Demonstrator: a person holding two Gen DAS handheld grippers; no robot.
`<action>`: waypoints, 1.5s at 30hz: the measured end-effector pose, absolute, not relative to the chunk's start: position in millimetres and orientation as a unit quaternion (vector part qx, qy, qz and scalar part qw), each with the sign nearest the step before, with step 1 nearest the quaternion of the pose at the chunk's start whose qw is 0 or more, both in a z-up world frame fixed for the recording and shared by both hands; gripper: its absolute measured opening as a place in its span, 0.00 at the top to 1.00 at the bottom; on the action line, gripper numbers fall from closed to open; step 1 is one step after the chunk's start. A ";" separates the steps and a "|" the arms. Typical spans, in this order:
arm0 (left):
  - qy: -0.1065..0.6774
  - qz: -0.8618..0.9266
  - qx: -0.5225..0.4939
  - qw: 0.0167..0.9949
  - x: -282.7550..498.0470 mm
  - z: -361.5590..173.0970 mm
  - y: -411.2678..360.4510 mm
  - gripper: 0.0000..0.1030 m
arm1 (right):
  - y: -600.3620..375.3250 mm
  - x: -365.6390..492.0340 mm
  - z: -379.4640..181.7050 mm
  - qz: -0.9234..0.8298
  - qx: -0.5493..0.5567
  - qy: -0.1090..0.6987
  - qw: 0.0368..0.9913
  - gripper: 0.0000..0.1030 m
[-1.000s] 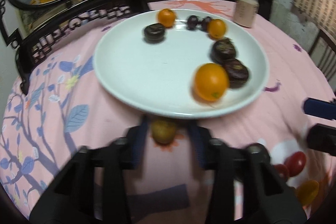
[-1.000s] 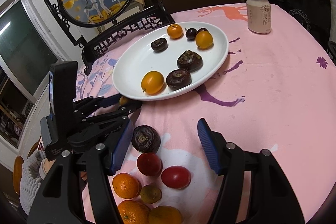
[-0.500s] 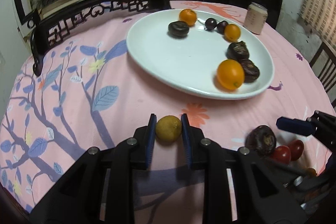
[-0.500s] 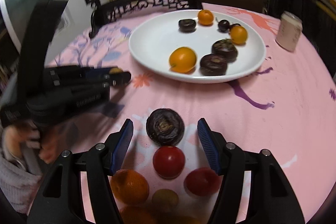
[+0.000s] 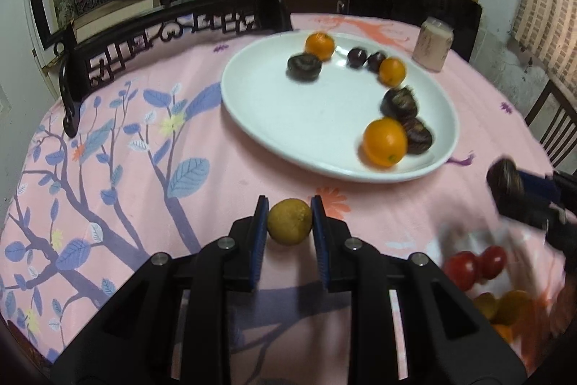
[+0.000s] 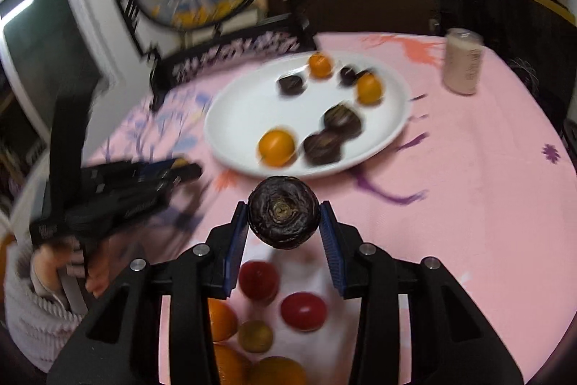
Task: Organize fruits
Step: 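Place the small fruit and mangosteen on the white plate and open both grippers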
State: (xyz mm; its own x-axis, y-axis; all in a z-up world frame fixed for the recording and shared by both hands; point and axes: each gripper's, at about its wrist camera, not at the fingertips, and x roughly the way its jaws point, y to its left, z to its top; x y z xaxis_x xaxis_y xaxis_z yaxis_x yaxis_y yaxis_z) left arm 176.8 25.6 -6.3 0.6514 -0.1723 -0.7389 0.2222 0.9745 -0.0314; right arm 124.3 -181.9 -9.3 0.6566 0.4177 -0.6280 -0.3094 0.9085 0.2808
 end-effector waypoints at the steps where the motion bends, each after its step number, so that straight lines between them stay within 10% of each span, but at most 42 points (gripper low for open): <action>1: 0.397 -0.114 0.027 0.910 175.0 -0.2 25.2 0.77 | -192.2 126.9 -4.8 0.195 0.091 0.357 0.909 0.61; 9: 0.375 -0.105 0.042 0.920 212.3 25.6 0.8 0.75 | -202.3 182.8 11.3 0.163 0.108 0.355 0.914 0.61; 20: 0.388 -0.080 0.013 0.918 247.2 5.2 6.7 0.31 | -216.4 221.7 -8.0 0.140 0.155 0.347 0.914 0.40; 45: 0.386 -0.181 0.114 0.897 127.0 -9.3 -46.8 0.20 | -243.4 118.5 -8.8 0.162 0.199 0.356 0.899 0.28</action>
State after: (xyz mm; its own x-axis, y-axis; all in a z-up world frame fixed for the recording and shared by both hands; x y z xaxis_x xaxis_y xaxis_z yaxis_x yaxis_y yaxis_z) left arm 127.0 -46.8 -9.3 0.6362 -0.2372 -0.7342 0.4136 0.9082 0.0649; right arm 118.5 -243.4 -8.8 0.6937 0.4330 -0.5756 -0.1497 0.8684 0.4728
